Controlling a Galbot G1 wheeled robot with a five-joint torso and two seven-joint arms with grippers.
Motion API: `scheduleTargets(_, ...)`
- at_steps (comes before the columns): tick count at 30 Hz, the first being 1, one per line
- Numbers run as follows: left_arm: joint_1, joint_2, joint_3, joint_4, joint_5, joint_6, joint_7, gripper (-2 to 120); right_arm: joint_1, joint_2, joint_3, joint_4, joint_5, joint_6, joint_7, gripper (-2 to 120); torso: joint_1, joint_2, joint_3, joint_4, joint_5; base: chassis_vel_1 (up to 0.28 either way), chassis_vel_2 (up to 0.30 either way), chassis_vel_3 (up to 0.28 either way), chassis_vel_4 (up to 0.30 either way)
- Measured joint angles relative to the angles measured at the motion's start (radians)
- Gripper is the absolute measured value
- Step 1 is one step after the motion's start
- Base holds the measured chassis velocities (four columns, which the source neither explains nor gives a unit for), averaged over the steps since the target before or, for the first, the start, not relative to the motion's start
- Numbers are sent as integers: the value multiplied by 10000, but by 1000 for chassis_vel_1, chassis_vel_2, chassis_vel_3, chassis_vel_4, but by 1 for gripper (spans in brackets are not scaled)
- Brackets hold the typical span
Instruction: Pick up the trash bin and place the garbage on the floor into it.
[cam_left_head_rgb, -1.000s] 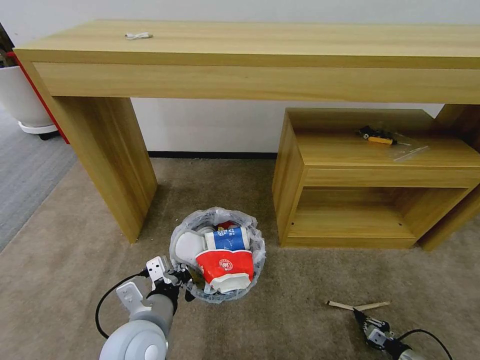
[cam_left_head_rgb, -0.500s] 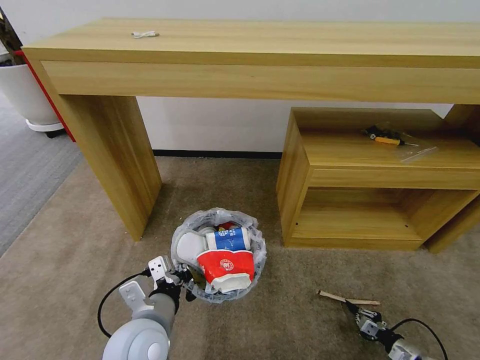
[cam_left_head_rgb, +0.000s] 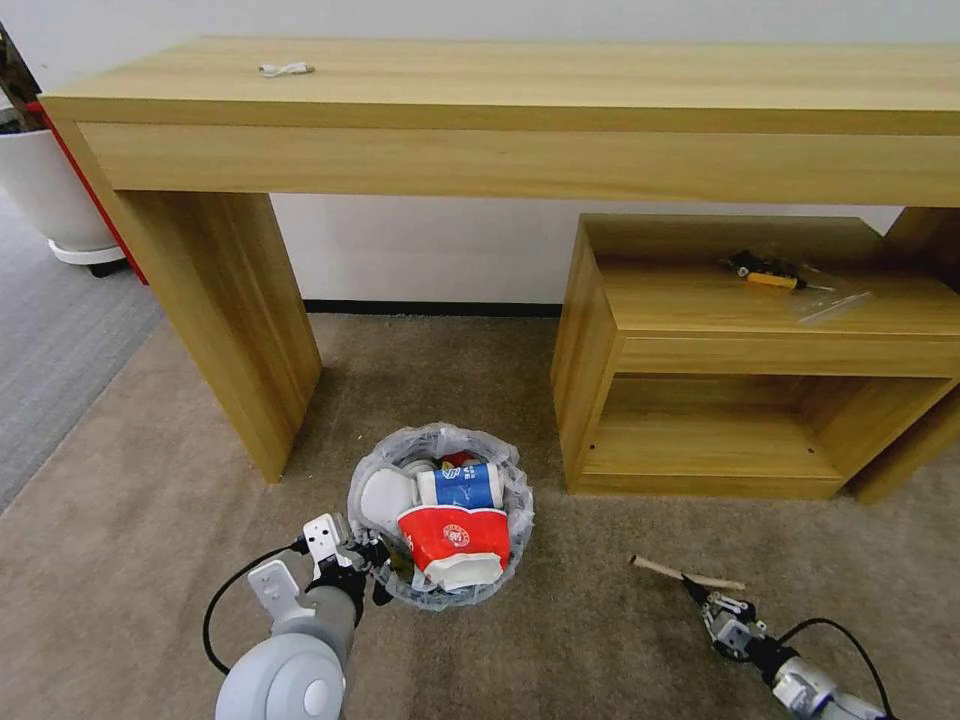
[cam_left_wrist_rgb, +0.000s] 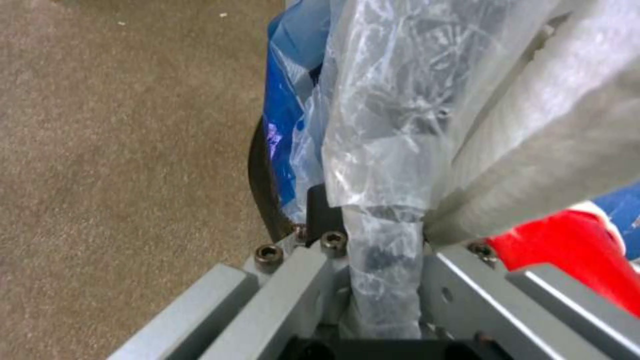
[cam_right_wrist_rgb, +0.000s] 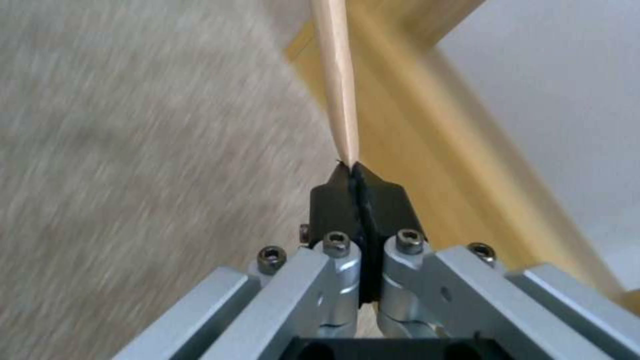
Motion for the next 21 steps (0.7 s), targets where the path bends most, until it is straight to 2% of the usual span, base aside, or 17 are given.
scheduleTargets(17,23,0,-10,91,213,21,4,0,358,-968,159,1642,1003,27,417,0,0,1,0,0,-4,0,0,0,0)
scheduleTargets(20,-50,0,4,222,281,58,5,0,559,-1531,156,2957,1613,27,417,0,0,2,0,0,-2,0,0,0,0)
scheduleTargets(21,-50,0,4,222,281,58,5,0,559,-1531,156,2957,1613,27,417,0,0,2,0,0,-2,0,0,0,0)
